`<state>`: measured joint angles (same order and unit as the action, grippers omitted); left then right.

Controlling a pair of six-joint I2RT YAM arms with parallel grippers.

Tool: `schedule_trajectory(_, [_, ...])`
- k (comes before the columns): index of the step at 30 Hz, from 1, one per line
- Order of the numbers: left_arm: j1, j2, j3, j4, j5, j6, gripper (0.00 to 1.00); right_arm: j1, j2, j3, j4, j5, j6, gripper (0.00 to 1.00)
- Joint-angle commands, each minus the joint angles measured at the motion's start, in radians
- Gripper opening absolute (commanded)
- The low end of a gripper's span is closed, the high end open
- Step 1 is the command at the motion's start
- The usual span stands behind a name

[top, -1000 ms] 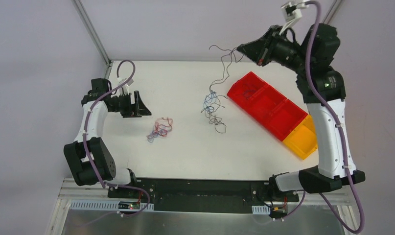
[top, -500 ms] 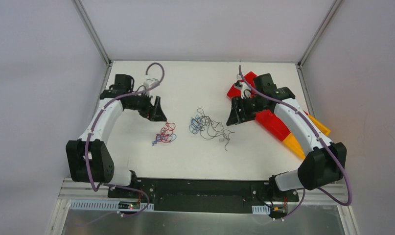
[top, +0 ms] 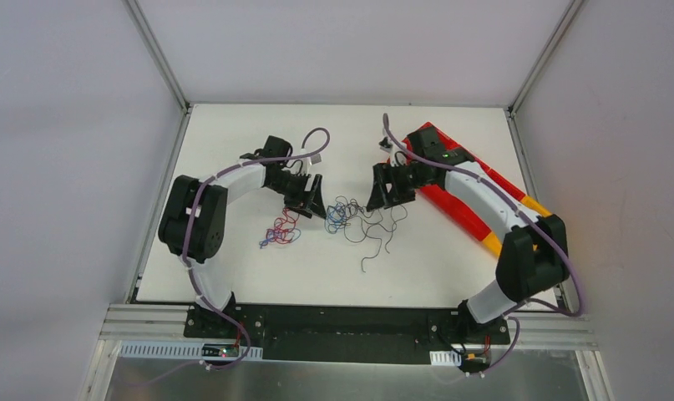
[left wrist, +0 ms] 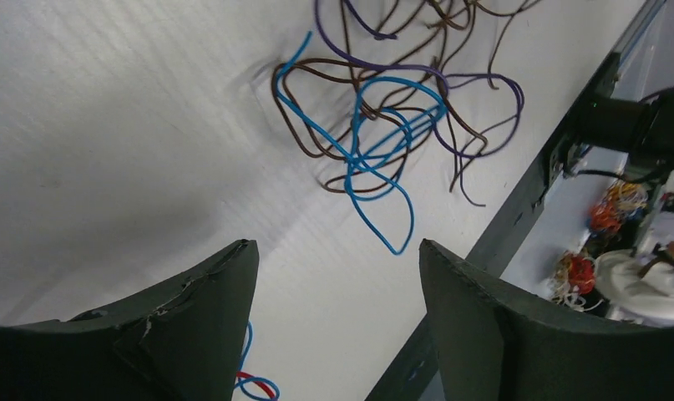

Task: Untangle the cables

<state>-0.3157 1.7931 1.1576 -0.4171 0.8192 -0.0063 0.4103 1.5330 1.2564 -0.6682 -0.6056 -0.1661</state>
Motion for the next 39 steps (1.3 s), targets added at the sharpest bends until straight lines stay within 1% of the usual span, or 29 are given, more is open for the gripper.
schedule_trajectory(1, [-0.012, 0.051, 0.002, 0.157, -0.006, -0.260, 0.70, 0.085, 0.090, 0.008, 0.159, -0.005, 0.044, 0.69])
schedule_trajectory(6, [-0.032, 0.125, -0.005, 0.248, 0.051, -0.383, 0.64, 0.132, 0.179, -0.011, 0.270, 0.012, 0.034, 0.70])
schedule_trajectory(9, [-0.048, 0.149, -0.021, 0.284, 0.066, -0.419, 0.62, 0.138, 0.231, 0.000, 0.294, 0.018, 0.013, 0.64])
schedule_trajectory(11, [-0.053, 0.156, -0.041, 0.309, 0.081, -0.444, 0.64, 0.139, 0.252, -0.006, 0.283, 0.017, -0.032, 0.58])
schedule_trajectory(13, [-0.062, 0.157, -0.055, 0.317, 0.082, -0.448, 0.65, 0.140, 0.259, -0.024, 0.281, 0.019, -0.066, 0.58])
schedule_trajectory(14, [-0.064, 0.159, -0.059, 0.317, 0.083, -0.446, 0.64, 0.139, 0.260, -0.032, 0.282, 0.012, -0.080, 0.57])
schedule_trajectory(15, [-0.066, 0.164, -0.062, 0.318, 0.082, -0.448, 0.61, 0.141, 0.260, -0.039, 0.284, 0.006, -0.084, 0.56])
schedule_trajectory(17, [-0.066, 0.174, -0.064, 0.320, 0.077, -0.457, 0.50, 0.146, 0.262, -0.048, 0.289, 0.000, -0.085, 0.49])
schedule_trajectory(19, [-0.064, 0.169, -0.060, 0.316, 0.075, -0.456, 0.37, 0.151, 0.263, -0.048, 0.280, 0.004, -0.096, 0.38])
schedule_trajectory(20, [-0.060, 0.162, -0.060, 0.310, 0.078, -0.454, 0.29, 0.151, 0.259, -0.046, 0.268, 0.005, -0.107, 0.30])
schedule_trajectory(22, [-0.041, 0.132, -0.061, 0.283, 0.092, -0.444, 0.13, 0.146, 0.239, -0.026, 0.211, 0.020, -0.142, 0.09])
schedule_trajectory(23, [-0.026, 0.108, -0.064, 0.263, 0.097, -0.433, 0.05, 0.138, 0.220, -0.012, 0.174, 0.032, -0.158, 0.00])
schedule_trajectory(24, [-0.004, 0.078, -0.071, 0.241, 0.097, -0.420, 0.00, 0.124, 0.196, -0.003, 0.141, 0.052, -0.165, 0.00])
schedule_trajectory(26, [0.061, 0.015, -0.101, 0.197, 0.089, -0.399, 0.00, 0.075, 0.127, 0.008, 0.098, 0.082, -0.162, 0.00])
schedule_trajectory(29, [0.180, -0.061, -0.131, 0.088, 0.053, -0.332, 0.00, -0.015, 0.009, 0.016, 0.072, 0.149, -0.140, 0.00])
schedule_trajectory(31, [0.249, -0.090, -0.131, 0.001, 0.005, -0.252, 0.00, -0.065, -0.066, 0.034, 0.057, 0.190, -0.135, 0.00])
schedule_trajectory(33, [0.303, -0.101, -0.134, -0.041, -0.007, -0.215, 0.00, -0.097, -0.123, 0.062, 0.035, 0.220, -0.143, 0.00])
schedule_trajectory(35, [0.339, -0.103, -0.131, -0.059, 0.013, -0.197, 0.00, -0.111, -0.157, 0.090, 0.000, 0.196, -0.168, 0.00])
schedule_trajectory(37, [0.337, -0.104, -0.121, -0.063, 0.073, -0.195, 0.00, -0.108, -0.160, 0.113, -0.046, 0.119, -0.191, 0.00])
schedule_trajectory(38, [0.323, -0.105, -0.110, -0.063, 0.097, -0.201, 0.00, -0.100, -0.152, 0.119, -0.060, 0.083, -0.182, 0.04])
schedule_trajectory(39, [0.320, -0.108, -0.100, -0.063, 0.120, -0.206, 0.00, -0.084, -0.144, 0.122, -0.056, 0.054, -0.168, 0.20])
